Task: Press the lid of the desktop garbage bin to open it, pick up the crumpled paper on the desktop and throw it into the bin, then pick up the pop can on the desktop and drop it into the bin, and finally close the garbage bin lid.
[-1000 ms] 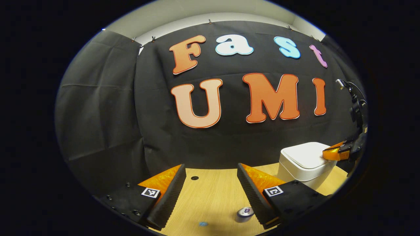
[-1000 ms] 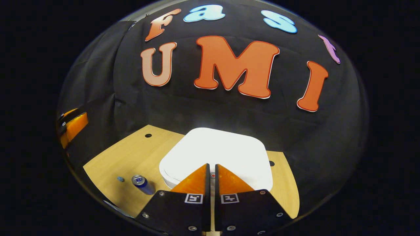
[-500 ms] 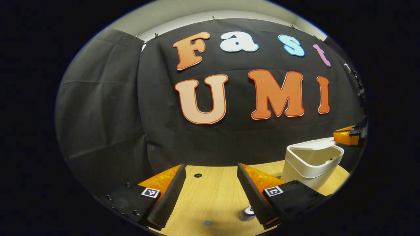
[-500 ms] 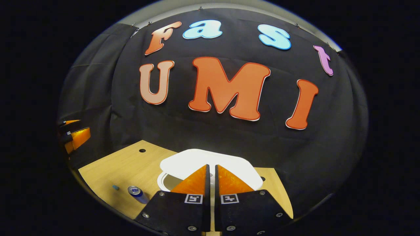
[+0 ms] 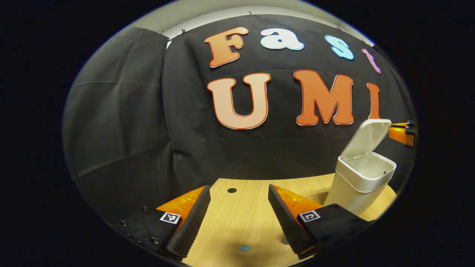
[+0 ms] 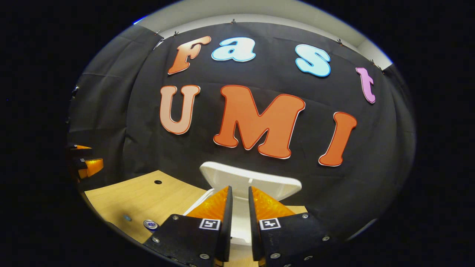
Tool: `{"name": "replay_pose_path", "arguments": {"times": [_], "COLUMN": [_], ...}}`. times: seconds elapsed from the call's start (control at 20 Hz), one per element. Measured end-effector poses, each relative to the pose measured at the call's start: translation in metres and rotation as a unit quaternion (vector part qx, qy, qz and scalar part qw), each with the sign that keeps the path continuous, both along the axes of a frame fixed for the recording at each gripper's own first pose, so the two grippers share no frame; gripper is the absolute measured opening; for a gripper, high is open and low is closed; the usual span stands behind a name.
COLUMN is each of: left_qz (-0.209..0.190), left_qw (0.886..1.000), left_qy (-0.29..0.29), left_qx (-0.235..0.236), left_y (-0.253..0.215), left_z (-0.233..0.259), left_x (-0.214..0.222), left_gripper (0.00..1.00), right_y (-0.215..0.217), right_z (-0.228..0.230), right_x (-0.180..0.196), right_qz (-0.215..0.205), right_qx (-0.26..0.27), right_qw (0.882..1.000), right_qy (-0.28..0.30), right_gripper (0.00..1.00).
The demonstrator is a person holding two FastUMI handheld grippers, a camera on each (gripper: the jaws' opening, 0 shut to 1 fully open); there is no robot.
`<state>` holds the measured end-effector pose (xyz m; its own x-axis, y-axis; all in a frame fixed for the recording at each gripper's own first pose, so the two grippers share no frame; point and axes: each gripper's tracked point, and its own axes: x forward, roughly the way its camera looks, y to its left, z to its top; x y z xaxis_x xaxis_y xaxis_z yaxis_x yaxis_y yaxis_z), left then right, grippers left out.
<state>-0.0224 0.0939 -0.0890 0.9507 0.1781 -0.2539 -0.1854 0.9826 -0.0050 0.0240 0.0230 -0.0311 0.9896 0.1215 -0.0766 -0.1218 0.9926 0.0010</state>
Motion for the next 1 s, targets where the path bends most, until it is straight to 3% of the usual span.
{"name": "replay_pose_path", "arguments": {"times": [0.05, 0.15, 0.45, 1.0], "left_qz": [-0.002, -0.004, -0.02, -0.085], "left_qw": [1.0, 1.0, 1.0, 0.993], "left_qy": [0.001, 0.001, 0.013, 0.076], "left_qx": [-0.005, -0.01, 0.005, -0.005], "left_y": [0.003, 0.009, 0.016, 0.015], "left_z": [0.0, -0.003, -0.011, -0.062], "left_x": [0.0, -0.002, -0.004, -0.015], "left_gripper": [0.99, 0.99, 0.99, 0.99], "right_y": [0.003, 0.013, 0.052, 0.146], "right_z": [0.002, 0.004, -0.01, -0.067], "right_x": [-0.001, -0.004, -0.013, -0.056], "right_qz": [0.001, 0.006, 0.032, 0.098], "right_qx": [0.002, 0.008, 0.031, 0.05], "right_qw": [1.0, 1.0, 0.999, 0.99], "right_qy": [-0.003, -0.005, 0.014, 0.092], "right_gripper": [0.34, 0.43, 0.68, 0.85]}}
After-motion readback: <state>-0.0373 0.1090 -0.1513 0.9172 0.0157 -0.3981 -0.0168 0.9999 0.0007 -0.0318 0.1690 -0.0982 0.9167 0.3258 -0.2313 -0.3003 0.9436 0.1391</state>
